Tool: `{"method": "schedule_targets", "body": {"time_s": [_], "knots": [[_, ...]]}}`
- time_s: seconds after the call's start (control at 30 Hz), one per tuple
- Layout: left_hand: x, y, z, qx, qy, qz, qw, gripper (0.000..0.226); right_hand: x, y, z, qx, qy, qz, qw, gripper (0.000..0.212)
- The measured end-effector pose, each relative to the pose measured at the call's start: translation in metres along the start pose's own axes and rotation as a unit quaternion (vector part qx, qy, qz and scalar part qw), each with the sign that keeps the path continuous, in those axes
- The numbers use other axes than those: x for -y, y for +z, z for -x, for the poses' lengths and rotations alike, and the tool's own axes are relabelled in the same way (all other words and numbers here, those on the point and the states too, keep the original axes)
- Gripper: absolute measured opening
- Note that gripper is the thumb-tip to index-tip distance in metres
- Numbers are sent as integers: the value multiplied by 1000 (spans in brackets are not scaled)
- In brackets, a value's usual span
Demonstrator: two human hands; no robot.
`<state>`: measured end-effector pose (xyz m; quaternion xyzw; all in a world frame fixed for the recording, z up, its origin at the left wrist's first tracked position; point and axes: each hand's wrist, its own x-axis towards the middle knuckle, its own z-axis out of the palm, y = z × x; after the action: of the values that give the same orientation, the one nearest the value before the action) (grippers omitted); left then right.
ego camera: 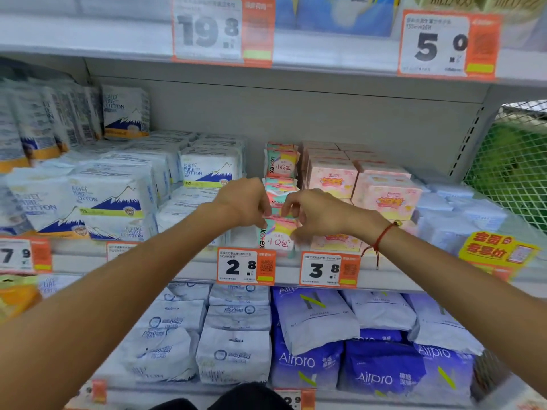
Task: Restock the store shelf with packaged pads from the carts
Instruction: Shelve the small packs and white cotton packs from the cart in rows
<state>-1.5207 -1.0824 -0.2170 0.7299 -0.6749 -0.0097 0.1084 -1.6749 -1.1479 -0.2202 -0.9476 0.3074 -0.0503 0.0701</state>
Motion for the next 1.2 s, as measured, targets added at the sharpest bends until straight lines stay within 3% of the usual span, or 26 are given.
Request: {"method": "schedule_targets", "body": {"time_s": [0.17, 0.27, 0.37, 0.43, 0.53, 0.63, 0.73, 1.03, 1.1, 1.2], "knots": [[2, 5, 2, -12, -9, 14, 1000, 29, 5, 9, 2, -25, 6, 11, 1000, 41], [6, 0, 1, 42, -21, 37, 998, 38, 5, 7, 1, -2, 2, 7, 1000, 43], [9, -17, -8, 87, -50, 157, 983, 45, -3, -11, -5, 54, -6, -29, 998, 42], [13, -28, -26, 38, -85, 264, 960, 32, -15, -25, -17, 9, 5, -65, 998, 33], [20, -26, -65, -72, -122, 304, 942, 18, -36, -37, -52, -126, 33, -34, 991, 31], [21, -10, -109, -110, -148, 298, 936, 30, -50, -44, -93, -188, 50, 29, 981, 36], [24, 5, -145, -119, -164, 321, 925, 51, -60, -49, -128, -175, 68, 77, 979, 45], [50, 44, -196, -85, -180, 385, 901, 72, -71, -35, -184, -92, 81, 192, 974, 57], [54, 48, -203, -77, -163, 402, 898, 70, -74, -35, -190, -84, 78, 180, 977, 54], [62, 55, -221, -84, -147, 394, 903, 50, -78, -35, -200, -79, 78, 182, 977, 51]]}}
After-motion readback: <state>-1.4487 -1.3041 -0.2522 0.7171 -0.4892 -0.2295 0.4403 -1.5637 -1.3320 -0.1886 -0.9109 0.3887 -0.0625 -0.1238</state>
